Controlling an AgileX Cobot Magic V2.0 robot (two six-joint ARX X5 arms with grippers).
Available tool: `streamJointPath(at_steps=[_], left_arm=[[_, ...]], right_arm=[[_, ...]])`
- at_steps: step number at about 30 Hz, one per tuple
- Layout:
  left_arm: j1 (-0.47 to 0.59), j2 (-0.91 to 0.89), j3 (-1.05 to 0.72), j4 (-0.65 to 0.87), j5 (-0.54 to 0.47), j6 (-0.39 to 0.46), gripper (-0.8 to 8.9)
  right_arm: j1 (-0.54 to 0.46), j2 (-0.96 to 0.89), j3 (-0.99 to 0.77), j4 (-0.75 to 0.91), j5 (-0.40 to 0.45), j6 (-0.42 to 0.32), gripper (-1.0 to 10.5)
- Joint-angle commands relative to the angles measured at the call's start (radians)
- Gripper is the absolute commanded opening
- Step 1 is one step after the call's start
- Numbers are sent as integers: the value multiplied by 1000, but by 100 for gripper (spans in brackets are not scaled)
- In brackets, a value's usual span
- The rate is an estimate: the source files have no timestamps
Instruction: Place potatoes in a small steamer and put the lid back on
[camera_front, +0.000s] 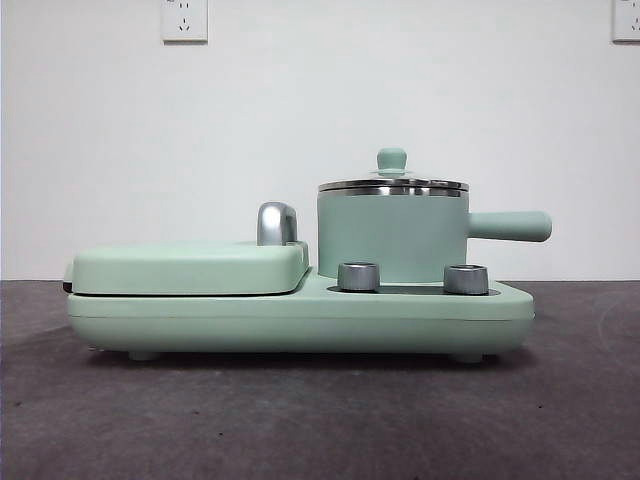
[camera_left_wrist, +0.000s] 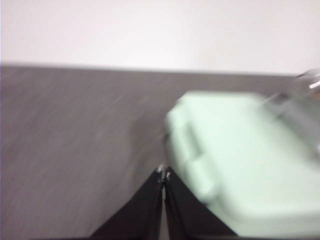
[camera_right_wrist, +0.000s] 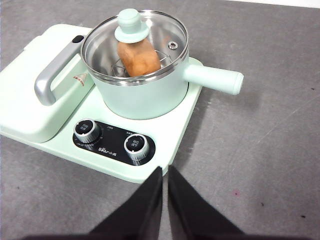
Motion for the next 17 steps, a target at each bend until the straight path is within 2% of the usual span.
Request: streamJointPath(at_steps=[1, 6, 11, 17], left_arm=[[46, -113, -117, 11, -5, 14, 6], [117, -264, -270, 11, -5, -13, 6], [122, -275, -269, 122, -10, -12, 6], [122, -278, -267, 165, -10, -12, 6]], right_arm=[[4, 3, 5, 13, -1, -4, 14], [4, 3, 5, 13, -1, -4, 14], [4, 3, 6, 14, -1, -4, 14], [4, 3, 6, 15, 6, -4, 14]])
